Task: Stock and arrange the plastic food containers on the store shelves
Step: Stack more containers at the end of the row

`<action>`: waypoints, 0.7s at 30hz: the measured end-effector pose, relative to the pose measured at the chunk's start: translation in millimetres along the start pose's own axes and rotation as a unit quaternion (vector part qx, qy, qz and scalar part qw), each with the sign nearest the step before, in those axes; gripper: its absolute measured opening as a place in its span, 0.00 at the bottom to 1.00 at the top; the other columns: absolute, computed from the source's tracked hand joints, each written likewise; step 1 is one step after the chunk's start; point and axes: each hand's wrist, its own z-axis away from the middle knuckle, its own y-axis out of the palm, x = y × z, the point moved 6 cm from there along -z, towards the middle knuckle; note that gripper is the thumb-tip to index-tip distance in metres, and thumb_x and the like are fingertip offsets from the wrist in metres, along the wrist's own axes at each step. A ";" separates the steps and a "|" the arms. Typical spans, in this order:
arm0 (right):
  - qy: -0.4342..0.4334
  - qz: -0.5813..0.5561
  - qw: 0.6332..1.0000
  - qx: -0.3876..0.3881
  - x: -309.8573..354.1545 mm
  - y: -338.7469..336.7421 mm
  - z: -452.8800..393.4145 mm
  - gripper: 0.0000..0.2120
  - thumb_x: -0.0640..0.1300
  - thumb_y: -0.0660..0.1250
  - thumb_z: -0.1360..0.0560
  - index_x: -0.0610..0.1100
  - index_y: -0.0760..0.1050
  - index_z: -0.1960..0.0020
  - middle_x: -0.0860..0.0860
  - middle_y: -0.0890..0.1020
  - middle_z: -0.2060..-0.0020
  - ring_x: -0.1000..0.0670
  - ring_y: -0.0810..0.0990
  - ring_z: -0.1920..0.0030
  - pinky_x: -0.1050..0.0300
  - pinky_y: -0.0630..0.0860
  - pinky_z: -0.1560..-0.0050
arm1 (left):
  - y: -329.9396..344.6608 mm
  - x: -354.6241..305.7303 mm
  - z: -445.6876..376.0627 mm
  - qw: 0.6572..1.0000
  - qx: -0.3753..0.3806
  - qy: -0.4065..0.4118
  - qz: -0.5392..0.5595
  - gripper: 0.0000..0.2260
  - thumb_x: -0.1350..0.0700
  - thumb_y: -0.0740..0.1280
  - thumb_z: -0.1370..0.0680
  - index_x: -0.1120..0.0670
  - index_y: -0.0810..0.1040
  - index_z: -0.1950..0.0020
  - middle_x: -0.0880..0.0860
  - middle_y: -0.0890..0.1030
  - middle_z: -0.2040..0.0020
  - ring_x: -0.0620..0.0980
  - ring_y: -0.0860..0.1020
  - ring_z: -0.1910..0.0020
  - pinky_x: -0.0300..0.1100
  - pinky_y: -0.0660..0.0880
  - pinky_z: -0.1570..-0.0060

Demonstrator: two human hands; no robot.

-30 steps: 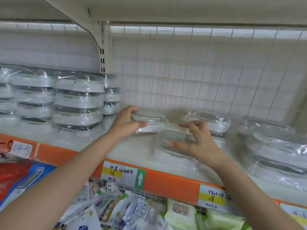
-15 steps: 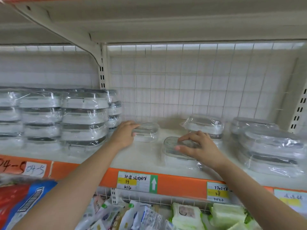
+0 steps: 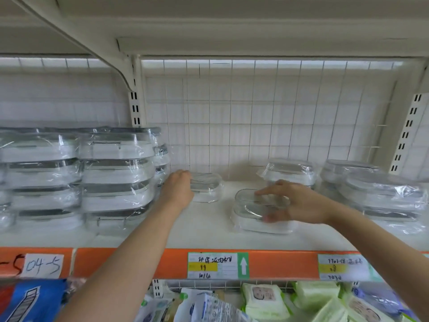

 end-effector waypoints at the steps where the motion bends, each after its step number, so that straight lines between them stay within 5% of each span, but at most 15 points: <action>1: -0.007 -0.007 1.000 -0.021 8.7 -6.1 -8.2 0.28 0.56 0.74 0.33 0.58 0.71 0.35 0.55 0.70 0.40 0.54 0.68 0.37 0.65 0.60 0.39 | -1.1 2.6 0.8 1.000 -0.002 -0.011 0.005 0.18 0.68 0.62 0.27 0.59 0.75 0.39 0.57 0.76 0.39 0.57 0.73 0.40 0.48 0.71 0.41; 7: -0.016 -0.068 0.985 -0.161 42.0 -27.7 -89.3 0.27 0.56 0.75 0.34 0.59 0.71 0.37 0.49 0.65 0.39 0.49 0.64 0.35 0.58 0.63 0.35 | -23.1 4.8 8.9 0.987 -0.077 -0.006 0.140 0.27 0.71 0.61 0.28 0.58 0.64 0.29 0.56 0.65 0.30 0.56 0.69 0.35 0.44 0.65 0.39; 12: -0.035 -0.068 0.995 -0.071 66.2 4.8 -153.5 0.26 0.53 0.73 0.31 0.55 0.72 0.35 0.48 0.71 0.39 0.51 0.65 0.33 0.63 0.62 0.40 | -32.0 -12.9 14.1 0.972 -0.174 0.105 0.117 0.19 0.66 0.60 0.23 0.60 0.67 0.32 0.55 0.66 0.33 0.53 0.66 0.33 0.42 0.62 0.34; 16: -0.018 -0.078 0.996 0.043 60.0 16.5 -164.0 0.28 0.53 0.69 0.27 0.58 0.64 0.29 0.53 0.67 0.29 0.50 0.62 0.29 0.58 0.58 0.32 | -13.3 -11.1 5.8 0.986 -0.115 0.120 0.016 0.19 0.54 0.59 0.21 0.52 0.66 0.29 0.50 0.65 0.30 0.51 0.59 0.29 0.50 0.54 0.28; 21: 0.060 -0.052 0.997 -0.025 -3.3 -26.2 -128.9 0.28 0.48 0.70 0.28 0.56 0.67 0.30 0.54 0.66 0.28 0.50 0.62 0.28 0.56 0.57 0.30 | -7.1 -10.2 2.7 0.989 -0.114 0.096 -0.023 0.21 0.52 0.62 0.24 0.50 0.67 0.31 0.51 0.69 0.34 0.52 0.61 0.32 0.51 0.54 0.28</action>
